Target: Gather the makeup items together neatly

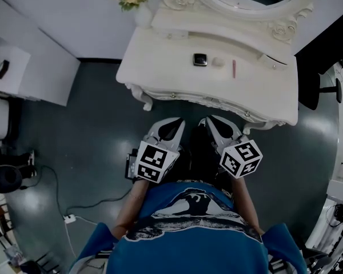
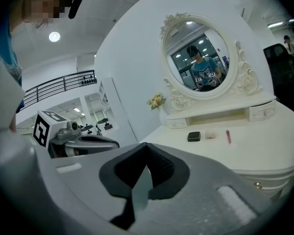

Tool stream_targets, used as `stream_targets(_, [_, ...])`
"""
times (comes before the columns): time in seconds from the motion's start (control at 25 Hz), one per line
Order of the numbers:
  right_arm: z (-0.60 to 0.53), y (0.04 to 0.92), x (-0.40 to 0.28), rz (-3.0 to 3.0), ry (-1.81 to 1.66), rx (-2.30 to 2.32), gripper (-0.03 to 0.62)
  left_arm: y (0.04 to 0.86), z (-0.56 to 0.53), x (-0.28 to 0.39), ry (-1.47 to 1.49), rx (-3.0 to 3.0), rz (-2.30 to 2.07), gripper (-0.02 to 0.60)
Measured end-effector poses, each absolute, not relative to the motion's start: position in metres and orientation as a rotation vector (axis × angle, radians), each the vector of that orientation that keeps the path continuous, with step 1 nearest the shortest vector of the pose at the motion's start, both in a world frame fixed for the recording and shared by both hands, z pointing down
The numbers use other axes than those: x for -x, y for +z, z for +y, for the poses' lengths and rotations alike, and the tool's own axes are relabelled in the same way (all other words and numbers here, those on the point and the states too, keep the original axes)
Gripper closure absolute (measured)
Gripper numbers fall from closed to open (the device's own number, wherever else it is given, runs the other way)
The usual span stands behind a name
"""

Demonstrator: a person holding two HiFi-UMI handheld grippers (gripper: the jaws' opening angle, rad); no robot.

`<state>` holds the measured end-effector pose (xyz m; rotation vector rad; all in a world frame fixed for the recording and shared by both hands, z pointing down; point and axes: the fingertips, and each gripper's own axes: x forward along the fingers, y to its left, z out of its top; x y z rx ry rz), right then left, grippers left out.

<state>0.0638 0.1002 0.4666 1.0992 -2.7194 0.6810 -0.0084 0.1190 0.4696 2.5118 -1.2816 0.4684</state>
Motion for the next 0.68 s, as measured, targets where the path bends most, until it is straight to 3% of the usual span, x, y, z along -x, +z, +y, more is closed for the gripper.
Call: stream_targets(0.68, [0.114, 0.473, -0.072, -2.697, 0.665, -1.115, 0.591, 0.468, 0.127, -0.008, 0.459, -2.562, -1.234, 0.565])
